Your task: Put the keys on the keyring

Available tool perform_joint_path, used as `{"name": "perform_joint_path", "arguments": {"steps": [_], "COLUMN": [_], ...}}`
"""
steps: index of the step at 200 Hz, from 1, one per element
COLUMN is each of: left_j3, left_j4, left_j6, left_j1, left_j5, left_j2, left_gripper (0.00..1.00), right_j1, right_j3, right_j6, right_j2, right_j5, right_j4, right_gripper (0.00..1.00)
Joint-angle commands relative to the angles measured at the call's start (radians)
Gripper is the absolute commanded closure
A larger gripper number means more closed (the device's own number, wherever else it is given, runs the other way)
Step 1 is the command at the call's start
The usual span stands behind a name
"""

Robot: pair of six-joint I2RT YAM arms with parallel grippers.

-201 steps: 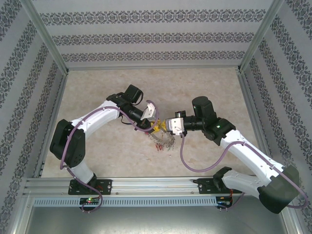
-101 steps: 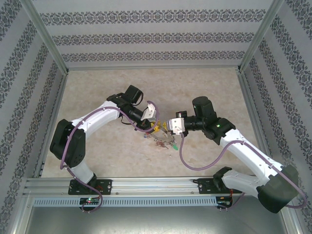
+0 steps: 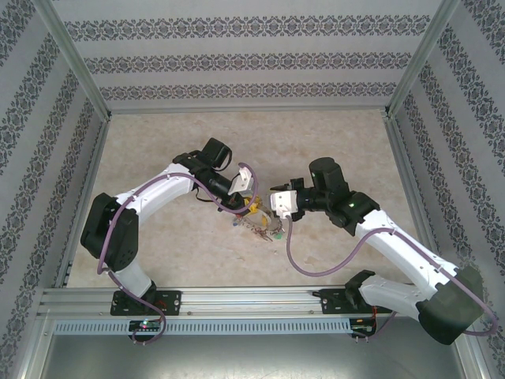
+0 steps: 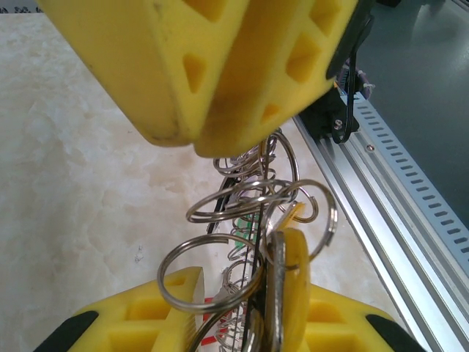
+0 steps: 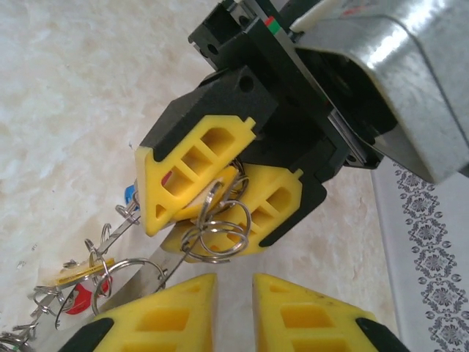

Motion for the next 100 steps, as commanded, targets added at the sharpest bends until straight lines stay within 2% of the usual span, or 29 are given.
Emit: {"name": "perform_joint_path", "arguments": {"steps": [1,15,49,100], "left_j3": [0.026,0.032,0.035,0.018], "left_j4": [-0.024,-0.032,-0.049,-0.055], "left_j6": [-0.013,-0.010,0.011,0.064], "left_j1": [-0.009,-0.010,-0.009,-0.023], "left_j5": [0.059,0.061,0.059,0.028], "left_j2": [0.013,0.019,0.015,-0.018], "left_gripper": [1.00,1.00,1.00,1.00], "right_j1": [0.022,0.032,0.017,-0.028], "right_j3": [-0.005,-0.006,0.004,0.050], "right_j6": [-0.032,-0.059,-0.080,-0.096], "right_j2": [-0.003,-0.007,0.006,0.065], "right_j5": [0.018,0.020,0.007,-0.136], "right_j4": [-0.009,-0.013,-0.009,-0.024], "right_gripper": [0.75,0.71,0.71,0.75]}}
